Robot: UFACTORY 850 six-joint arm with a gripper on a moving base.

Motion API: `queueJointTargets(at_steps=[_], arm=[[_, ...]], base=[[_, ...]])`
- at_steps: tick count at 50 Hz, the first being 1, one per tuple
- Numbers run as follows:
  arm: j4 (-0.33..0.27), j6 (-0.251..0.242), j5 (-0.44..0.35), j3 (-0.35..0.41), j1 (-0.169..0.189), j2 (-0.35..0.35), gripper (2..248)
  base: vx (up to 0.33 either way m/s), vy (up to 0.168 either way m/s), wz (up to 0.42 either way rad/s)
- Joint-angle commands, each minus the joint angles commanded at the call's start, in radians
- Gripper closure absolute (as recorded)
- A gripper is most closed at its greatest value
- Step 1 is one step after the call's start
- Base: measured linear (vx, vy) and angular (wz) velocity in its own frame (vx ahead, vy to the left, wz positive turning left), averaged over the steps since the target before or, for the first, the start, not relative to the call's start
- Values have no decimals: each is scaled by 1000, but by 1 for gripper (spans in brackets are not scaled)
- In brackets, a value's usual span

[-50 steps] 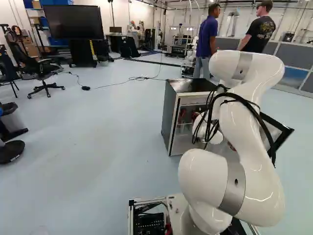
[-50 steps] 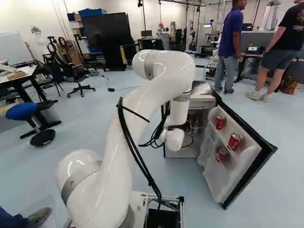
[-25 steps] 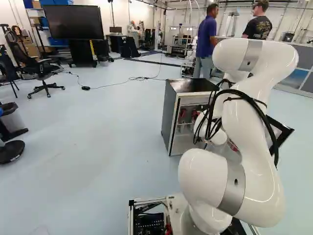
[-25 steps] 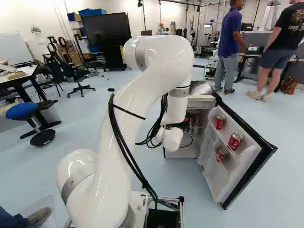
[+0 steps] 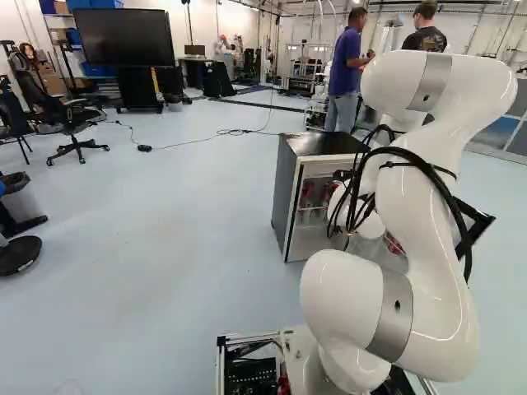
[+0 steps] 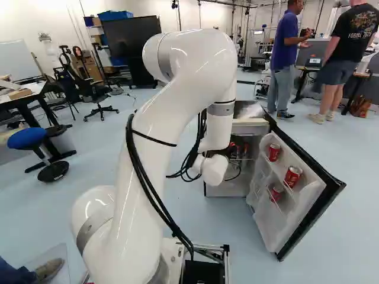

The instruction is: Grab a drink from the fridge

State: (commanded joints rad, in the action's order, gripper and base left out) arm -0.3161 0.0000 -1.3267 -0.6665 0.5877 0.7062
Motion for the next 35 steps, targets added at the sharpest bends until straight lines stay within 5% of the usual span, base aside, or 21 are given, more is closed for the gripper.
queueJointTargets(at_steps=[35], arm=[[0,0,0,39,0,-105,160]], base=[[0,0,0]])
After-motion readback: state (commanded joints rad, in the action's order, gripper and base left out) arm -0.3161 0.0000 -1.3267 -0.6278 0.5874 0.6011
